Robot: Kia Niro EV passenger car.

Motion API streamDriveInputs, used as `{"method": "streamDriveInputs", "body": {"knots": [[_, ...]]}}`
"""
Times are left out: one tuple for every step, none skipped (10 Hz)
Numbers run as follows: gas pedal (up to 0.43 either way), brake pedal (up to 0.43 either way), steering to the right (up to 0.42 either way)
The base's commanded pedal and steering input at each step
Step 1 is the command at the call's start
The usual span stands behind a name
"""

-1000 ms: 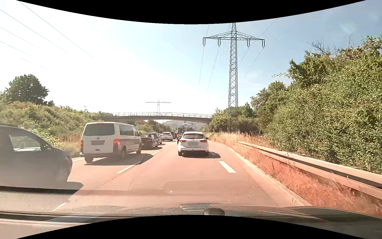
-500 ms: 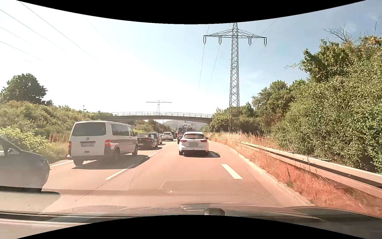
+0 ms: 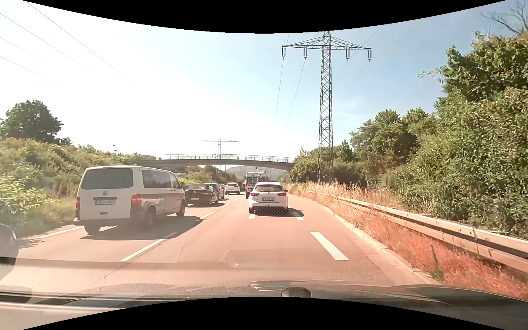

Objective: Follow the waypoints while adhering to traffic rules and regulations

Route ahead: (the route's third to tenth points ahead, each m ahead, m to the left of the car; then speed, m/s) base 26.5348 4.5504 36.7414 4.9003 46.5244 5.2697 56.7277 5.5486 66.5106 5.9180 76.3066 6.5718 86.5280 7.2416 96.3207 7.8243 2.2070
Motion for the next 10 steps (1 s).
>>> {"method": "streamDriveInputs", "body": {"knots": [[0.067, 0.0, -0.006], [0.079, 0.0, -0.006], [0.079, 0.0, -0.006], [0.079, 0.0, -0.006], [0.079, 0.0, -0.006], [0.087, 0.0, -0.006], [0.087, 0.0, -0.006], [0.087, 0.0, -0.006], [0.087, 0.0, -0.006], [0.087, 0.0, -0.006]]}}
